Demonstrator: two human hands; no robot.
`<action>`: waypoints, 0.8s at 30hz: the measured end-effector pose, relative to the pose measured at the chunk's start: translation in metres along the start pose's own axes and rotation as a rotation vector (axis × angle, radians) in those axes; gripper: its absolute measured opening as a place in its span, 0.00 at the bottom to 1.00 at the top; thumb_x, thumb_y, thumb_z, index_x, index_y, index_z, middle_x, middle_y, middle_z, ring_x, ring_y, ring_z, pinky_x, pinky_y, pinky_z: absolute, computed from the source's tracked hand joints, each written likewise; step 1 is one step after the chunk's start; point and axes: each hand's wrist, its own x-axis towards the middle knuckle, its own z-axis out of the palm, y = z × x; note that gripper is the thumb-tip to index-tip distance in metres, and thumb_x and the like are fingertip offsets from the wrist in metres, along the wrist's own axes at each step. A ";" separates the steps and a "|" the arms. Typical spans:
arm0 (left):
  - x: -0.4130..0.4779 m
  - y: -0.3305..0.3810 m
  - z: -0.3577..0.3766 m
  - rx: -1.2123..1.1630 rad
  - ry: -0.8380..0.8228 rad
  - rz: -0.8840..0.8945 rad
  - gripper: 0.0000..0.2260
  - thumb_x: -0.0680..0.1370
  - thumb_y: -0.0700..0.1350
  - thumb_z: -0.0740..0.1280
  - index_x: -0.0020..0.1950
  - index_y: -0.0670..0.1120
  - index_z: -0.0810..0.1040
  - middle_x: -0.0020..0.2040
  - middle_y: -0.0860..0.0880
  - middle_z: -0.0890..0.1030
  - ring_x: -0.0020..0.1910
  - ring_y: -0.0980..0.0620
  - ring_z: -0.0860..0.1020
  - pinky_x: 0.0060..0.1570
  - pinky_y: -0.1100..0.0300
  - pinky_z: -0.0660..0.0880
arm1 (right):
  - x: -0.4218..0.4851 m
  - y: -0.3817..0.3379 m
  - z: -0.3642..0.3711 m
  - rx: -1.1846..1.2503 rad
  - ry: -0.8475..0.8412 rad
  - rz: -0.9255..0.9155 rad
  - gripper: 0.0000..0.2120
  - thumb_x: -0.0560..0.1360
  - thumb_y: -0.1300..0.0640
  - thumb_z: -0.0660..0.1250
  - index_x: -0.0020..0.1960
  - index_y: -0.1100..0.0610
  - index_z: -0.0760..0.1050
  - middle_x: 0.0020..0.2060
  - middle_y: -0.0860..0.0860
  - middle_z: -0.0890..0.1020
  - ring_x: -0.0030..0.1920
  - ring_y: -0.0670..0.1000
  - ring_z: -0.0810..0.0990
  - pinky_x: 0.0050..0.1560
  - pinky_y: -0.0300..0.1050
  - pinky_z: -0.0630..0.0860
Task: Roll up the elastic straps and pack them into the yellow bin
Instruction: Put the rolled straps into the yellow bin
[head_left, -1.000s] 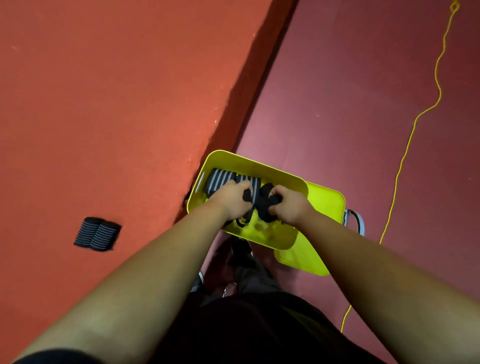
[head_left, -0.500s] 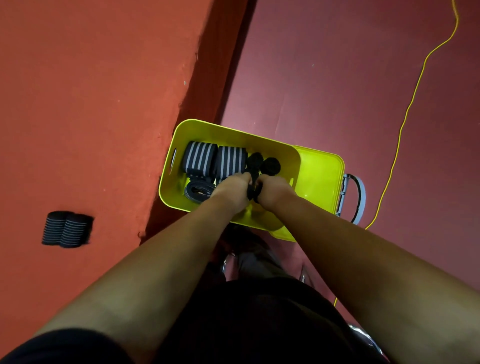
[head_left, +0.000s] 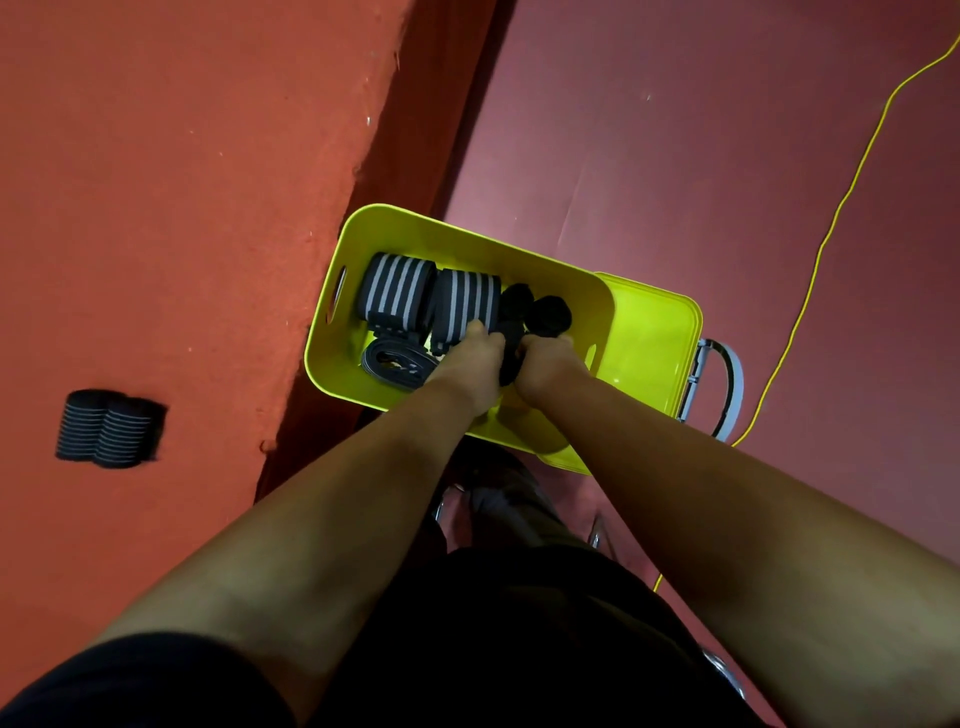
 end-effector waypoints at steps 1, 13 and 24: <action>-0.002 -0.001 0.001 0.031 -0.022 -0.001 0.15 0.79 0.27 0.65 0.62 0.41 0.74 0.70 0.38 0.66 0.45 0.37 0.77 0.58 0.40 0.79 | -0.002 -0.001 -0.001 -0.018 0.015 -0.004 0.16 0.86 0.58 0.63 0.74 0.57 0.74 0.70 0.59 0.76 0.72 0.61 0.73 0.73 0.51 0.72; -0.040 -0.026 -0.041 -0.145 0.043 -0.084 0.14 0.83 0.36 0.66 0.66 0.44 0.82 0.69 0.41 0.79 0.66 0.39 0.79 0.67 0.51 0.76 | -0.030 -0.033 -0.040 0.120 -0.057 0.080 0.18 0.87 0.59 0.59 0.38 0.57 0.64 0.52 0.58 0.77 0.51 0.56 0.77 0.53 0.51 0.75; -0.179 -0.138 -0.089 -0.564 0.467 -0.383 0.08 0.81 0.38 0.67 0.52 0.48 0.85 0.43 0.50 0.86 0.46 0.48 0.83 0.46 0.60 0.75 | -0.038 -0.184 -0.065 0.398 -0.049 -0.265 0.11 0.80 0.57 0.64 0.50 0.62 0.81 0.35 0.58 0.85 0.40 0.62 0.86 0.42 0.53 0.82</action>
